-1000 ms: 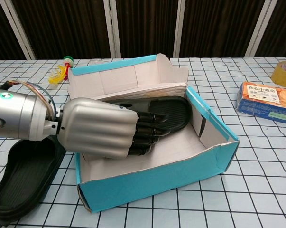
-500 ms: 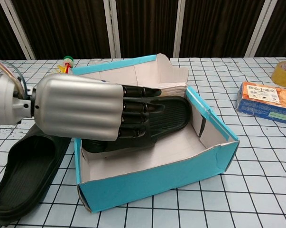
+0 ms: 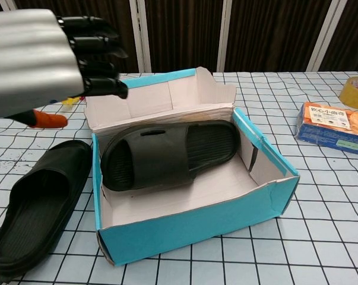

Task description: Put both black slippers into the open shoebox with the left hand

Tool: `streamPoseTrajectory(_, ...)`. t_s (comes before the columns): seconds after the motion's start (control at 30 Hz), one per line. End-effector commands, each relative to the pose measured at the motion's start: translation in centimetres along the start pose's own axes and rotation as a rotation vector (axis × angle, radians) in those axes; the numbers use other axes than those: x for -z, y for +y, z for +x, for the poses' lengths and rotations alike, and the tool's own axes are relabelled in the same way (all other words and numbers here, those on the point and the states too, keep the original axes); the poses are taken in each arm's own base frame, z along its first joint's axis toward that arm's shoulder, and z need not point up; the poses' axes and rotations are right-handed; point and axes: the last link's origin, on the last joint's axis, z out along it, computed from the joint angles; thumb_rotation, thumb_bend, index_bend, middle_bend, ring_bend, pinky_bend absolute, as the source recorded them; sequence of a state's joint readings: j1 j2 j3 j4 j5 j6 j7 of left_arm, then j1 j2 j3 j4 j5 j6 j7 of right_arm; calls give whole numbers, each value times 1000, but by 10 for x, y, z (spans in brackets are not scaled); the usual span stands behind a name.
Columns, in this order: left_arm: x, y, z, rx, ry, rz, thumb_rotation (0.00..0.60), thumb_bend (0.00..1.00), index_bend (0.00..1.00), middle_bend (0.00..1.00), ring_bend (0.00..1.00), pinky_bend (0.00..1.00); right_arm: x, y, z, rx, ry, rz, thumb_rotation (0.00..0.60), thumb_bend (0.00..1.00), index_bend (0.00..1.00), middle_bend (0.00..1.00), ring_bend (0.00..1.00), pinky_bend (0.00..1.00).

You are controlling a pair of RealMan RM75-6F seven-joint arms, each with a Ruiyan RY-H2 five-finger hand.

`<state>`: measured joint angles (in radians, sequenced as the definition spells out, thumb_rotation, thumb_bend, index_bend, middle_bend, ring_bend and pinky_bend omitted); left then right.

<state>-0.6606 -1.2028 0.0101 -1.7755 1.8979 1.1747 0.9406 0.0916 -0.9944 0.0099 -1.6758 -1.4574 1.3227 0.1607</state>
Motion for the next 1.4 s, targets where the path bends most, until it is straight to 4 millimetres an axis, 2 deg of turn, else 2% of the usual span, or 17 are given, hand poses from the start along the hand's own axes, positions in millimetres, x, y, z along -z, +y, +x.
streamPoseTrajectory(0.03, 24, 1, -14, 96, -83, 80, 600, 139, 301, 381, 246, 244, 0, 0, 0, 1, 0, 1, 600, 221, 14, 75, 95, 72)
streamPoseTrajectory(0.23, 35, 11, -36, 186, -154, 119, 600, 139, 310, 414, 314, 339, 0, 0, 0, 3, -3, -2, 600, 221, 13, 75, 95, 72)
streamPoseTrajectory(0.53, 26, 18, -50, 268, -162, 167, 600, 138, 313, 455, 351, 386, -1, 1, -1, 5, -5, -5, 600, 221, 13, 75, 95, 72)
streamPoseTrajectory(0.83, 6, 24, -64, 346, -190, 214, 600, 153, 327, 481, 372, 394, -1, 1, -1, 5, -7, -5, 600, 221, 14, 74, 95, 72)
streamPoseTrajectory(1.4, 2, 27, -86, 376, -255, 281, 600, 173, 343, 509, 390, 399, -2, 2, -1, 4, -11, -6, 600, 221, 14, 74, 95, 72)
